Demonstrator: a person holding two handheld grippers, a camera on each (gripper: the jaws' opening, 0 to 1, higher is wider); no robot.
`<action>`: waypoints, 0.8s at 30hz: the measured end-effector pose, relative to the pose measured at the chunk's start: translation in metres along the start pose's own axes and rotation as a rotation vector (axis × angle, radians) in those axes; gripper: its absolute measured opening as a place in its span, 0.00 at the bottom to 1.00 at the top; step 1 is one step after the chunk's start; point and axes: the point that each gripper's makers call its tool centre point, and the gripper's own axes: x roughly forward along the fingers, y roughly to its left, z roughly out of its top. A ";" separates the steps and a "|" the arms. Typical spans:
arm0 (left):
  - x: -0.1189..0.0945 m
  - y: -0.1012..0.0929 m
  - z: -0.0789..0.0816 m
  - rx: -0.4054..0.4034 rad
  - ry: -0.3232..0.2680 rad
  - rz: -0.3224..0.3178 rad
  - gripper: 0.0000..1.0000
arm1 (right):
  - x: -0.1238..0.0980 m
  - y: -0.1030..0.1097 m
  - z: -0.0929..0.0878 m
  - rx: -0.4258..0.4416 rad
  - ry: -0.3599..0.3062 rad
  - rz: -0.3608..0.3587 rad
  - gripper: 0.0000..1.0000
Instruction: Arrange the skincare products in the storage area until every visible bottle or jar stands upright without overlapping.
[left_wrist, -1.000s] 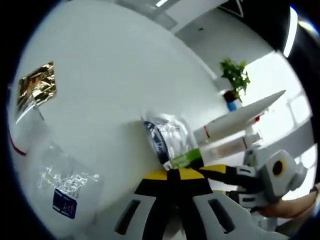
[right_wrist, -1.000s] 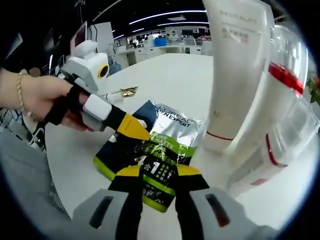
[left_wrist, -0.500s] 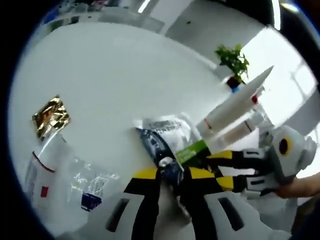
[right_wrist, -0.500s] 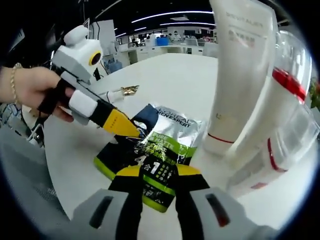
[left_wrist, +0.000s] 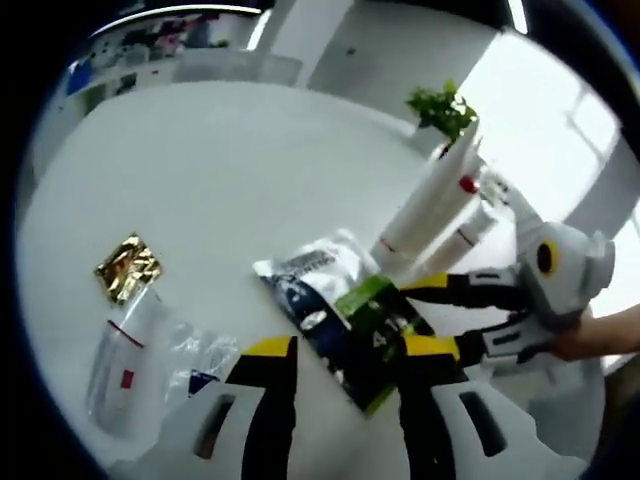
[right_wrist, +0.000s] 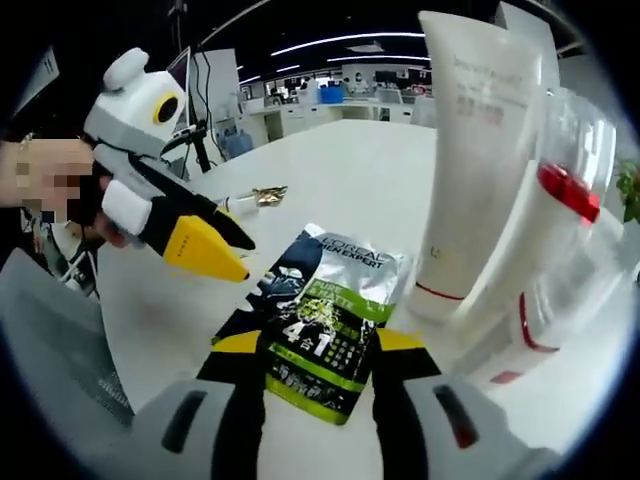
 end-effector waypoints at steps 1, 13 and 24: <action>-0.002 -0.001 0.000 0.007 -0.001 0.003 0.38 | -0.002 -0.001 0.001 -0.003 0.000 -0.002 0.43; -0.030 -0.013 -0.005 0.083 -0.041 0.036 0.51 | -0.031 0.007 -0.001 0.007 -0.039 0.019 0.53; -0.049 -0.029 -0.022 0.108 -0.065 0.040 0.65 | -0.056 0.028 0.003 0.001 -0.059 0.124 0.70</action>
